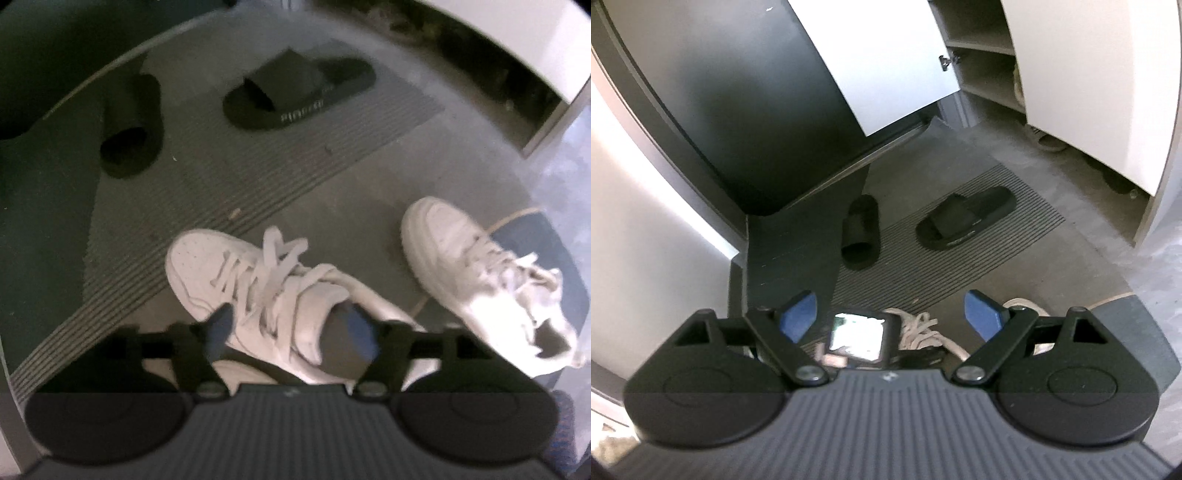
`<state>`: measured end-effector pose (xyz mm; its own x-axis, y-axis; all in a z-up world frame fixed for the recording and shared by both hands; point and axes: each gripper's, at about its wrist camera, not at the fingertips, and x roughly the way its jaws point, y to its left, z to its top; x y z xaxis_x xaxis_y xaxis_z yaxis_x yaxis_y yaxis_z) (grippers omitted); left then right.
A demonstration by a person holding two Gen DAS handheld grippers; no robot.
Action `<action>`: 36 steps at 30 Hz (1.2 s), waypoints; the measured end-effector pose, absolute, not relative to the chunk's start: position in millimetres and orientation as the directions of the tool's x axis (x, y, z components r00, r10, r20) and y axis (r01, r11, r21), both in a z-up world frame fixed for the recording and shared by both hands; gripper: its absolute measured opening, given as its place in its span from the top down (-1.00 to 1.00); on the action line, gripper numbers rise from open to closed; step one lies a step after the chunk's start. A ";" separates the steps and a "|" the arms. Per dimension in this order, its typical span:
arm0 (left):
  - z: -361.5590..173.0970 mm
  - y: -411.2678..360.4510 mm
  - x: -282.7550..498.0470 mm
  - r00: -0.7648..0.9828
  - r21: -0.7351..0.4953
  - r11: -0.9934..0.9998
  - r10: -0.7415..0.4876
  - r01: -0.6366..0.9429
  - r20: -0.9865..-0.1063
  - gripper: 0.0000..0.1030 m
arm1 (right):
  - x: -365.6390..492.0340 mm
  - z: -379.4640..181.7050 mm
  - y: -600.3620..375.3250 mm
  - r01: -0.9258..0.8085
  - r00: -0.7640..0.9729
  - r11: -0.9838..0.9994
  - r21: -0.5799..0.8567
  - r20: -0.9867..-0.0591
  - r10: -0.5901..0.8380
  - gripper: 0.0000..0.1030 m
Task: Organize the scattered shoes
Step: 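Carry the chunky sneaker with the left tool to the shoe row and release, then grasp the placed chunky sneaker by its collar with the right tool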
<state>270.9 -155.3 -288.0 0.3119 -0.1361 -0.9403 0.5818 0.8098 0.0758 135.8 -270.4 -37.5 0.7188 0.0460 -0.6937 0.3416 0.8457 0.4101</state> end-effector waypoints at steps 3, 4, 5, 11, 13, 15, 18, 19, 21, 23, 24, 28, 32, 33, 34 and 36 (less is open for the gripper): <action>-272.9 -142.0 266.9 0.327 0.051 0.845 -0.150 0.533 -0.933 -0.60 | 128.1 -37.1 -284.5 0.380 0.714 0.841 0.385 -0.700 -0.002 -0.73; -267.5 -137.6 264.6 0.330 0.038 0.854 -0.159 0.518 -0.931 -0.62 | 125.5 -37.3 -288.9 0.394 0.713 0.837 0.379 -0.701 -0.018 -0.73; -259.4 -129.2 260.0 0.341 0.034 0.868 -0.158 0.495 -0.927 -0.65 | 123.7 -37.0 -293.4 0.407 0.711 0.833 0.374 -0.703 -0.032 -0.73; -226.8 -95.2 236.7 0.391 0.074 0.902 -0.109 0.425 -0.914 -0.68 | 111.2 -45.6 -307.4 0.435 0.701 0.824 0.364 -0.711 -0.056 -0.73; -213.3 -84.8 229.2 0.387 0.055 0.908 -0.121 0.416 -0.914 -0.69 | 110.3 -50.9 -307.4 0.448 0.684 0.835 0.320 -0.724 -0.089 -0.73; -192.6 -76.1 219.8 0.400 0.046 0.906 -0.140 0.420 -0.906 -0.71 | 110.4 -56.2 -306.4 0.456 0.668 0.847 0.272 -0.734 -0.124 -0.73; -161.6 -73.1 207.2 0.488 0.119 0.886 -0.131 0.448 -0.863 -0.71 | 109.5 -65.5 -307.9 0.484 0.667 0.825 0.292 -0.733 -0.132 -0.73; -151.3 -74.5 201.7 0.536 0.178 0.873 -0.108 0.454 -0.837 -0.71 | 109.8 -69.5 -309.7 0.497 0.667 0.808 0.318 -0.735 -0.121 -0.73; -135.3 -74.5 193.2 0.583 0.232 0.860 -0.090 0.454 -0.807 -0.72 | 111.5 -80.0 -313.2 0.515 0.660 0.780 0.355 -0.745 -0.097 -0.73; -114.7 -71.8 181.4 0.607 0.248 0.855 -0.094 0.455 -0.789 -0.76 | 114.2 -90.6 -313.7 0.531 0.646 0.784 0.321 -0.752 -0.130 -0.74; -110.4 -71.3 178.6 0.610 0.250 0.854 -0.095 0.456 -0.786 -0.76 | 115.6 -96.3 -313.3 0.539 0.636 0.791 0.289 -0.756 -0.157 -0.73; -77.5 -53.4 146.0 0.538 0.160 0.858 -0.151 0.488 -0.829 -0.77 | 125.3 -120.5 -303.4 0.507 0.651 0.832 0.225 -0.732 -0.199 -0.73; -56.4 -38.5 123.8 0.527 0.137 0.862 -0.166 0.489 -0.834 -1.00 | 158.1 -157.5 -273.5 0.359 0.604 0.923 0.142 -0.789 -0.114 -0.73; -51.0 -34.6 118.3 0.529 0.137 0.863 -0.166 0.487 -0.832 -1.00 | 164.7 -165.9 -266.2 0.335 0.585 0.936 0.105 -0.802 -0.120 -0.73; -46.5 -29.5 115.7 0.537 0.147 0.868 -0.154 0.475 -0.829 -1.00 | 171.1 -174.2 -259.2 0.311 0.568 0.948 0.068 -0.813 -0.128 -0.73; -38.5 -17.7 114.1 0.561 0.180 0.880 -0.112 0.439 -0.820 -1.00 | 183.8 -204.6 -239.3 0.224 0.536 0.974 0.022 -0.838 -0.104 -0.73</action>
